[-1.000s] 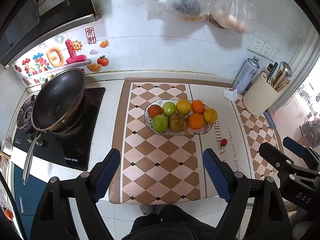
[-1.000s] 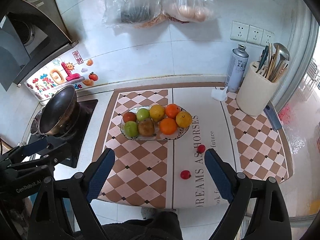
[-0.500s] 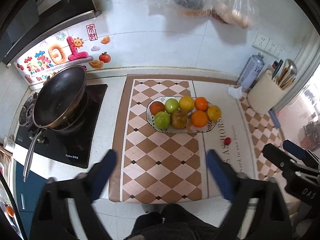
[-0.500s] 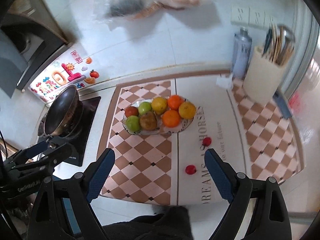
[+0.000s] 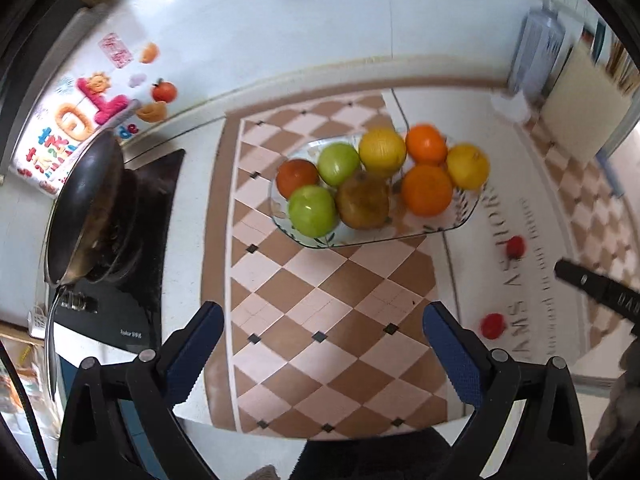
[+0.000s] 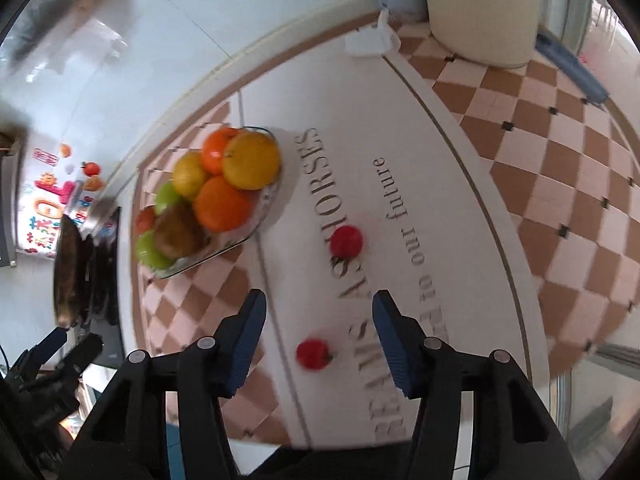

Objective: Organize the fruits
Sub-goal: 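Grasp a cherry tomato with the left tool while the right tool grasps another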

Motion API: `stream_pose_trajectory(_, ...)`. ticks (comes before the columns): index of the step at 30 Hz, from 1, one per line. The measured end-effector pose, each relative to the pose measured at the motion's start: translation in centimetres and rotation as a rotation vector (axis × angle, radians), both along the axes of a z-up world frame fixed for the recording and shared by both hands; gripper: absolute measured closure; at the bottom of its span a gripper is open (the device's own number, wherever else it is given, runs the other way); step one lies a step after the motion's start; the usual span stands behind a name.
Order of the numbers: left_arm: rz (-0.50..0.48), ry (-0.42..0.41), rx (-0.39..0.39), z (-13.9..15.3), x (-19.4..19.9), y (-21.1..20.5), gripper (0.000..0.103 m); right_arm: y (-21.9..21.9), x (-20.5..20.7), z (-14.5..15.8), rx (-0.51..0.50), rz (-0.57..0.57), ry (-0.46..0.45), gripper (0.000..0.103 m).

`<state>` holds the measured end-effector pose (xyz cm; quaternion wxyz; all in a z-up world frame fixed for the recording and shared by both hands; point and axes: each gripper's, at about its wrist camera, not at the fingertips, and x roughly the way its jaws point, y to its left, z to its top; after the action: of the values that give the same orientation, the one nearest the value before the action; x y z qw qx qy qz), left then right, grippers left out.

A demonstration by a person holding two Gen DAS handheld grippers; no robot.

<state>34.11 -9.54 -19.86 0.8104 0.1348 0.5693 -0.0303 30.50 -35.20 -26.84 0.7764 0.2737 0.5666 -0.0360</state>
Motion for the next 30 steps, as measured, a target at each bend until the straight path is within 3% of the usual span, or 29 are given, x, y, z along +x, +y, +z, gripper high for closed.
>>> stream_pose_trajectory(6,-0.014,0.072,0.045,-4.3,2.2,-2.7,0.001,-0.4,4.4,-4.5,-0.025,0.038,0.032,0.047)
stream_pose_trajectory(11,-0.034,0.114,0.021,-6.0,3.0,-4.5,0.001,0.5,6.6,-7.1,-0.062,0.106,0.055,0.072)
stream_pose_trajectory(12,-0.043,0.125,0.01,-6.4,3.1,-4.9,0.001,0.7,6.7,-7.3,-0.07,0.124,0.05,0.073)
stream_pose_trajectory(18,-0.117,0.208,-0.07,-8.0,1.9,-7.9,0.001,-0.8,3.8,-5.8,-0.083,0.106,0.015,0.073)
stream_pose_trajectory(27,-0.313,0.335,-0.1,-11.6,-1.2,-13.6,0.001,-5.3,-2.2,-5.4,-0.075,-0.007,0.056,0.073)
stream_pose_trajectory(29,-0.348,0.353,-0.104,-12.3,-1.7,-14.6,0.006,-5.6,-2.7,-5.6,-0.07,-0.019,0.059,0.073)
stream_pose_trajectory(30,-0.358,0.357,-0.106,-12.5,-1.8,-14.9,0.015,-5.8,-2.9,-5.5,-0.068,-0.022,0.059,0.073)
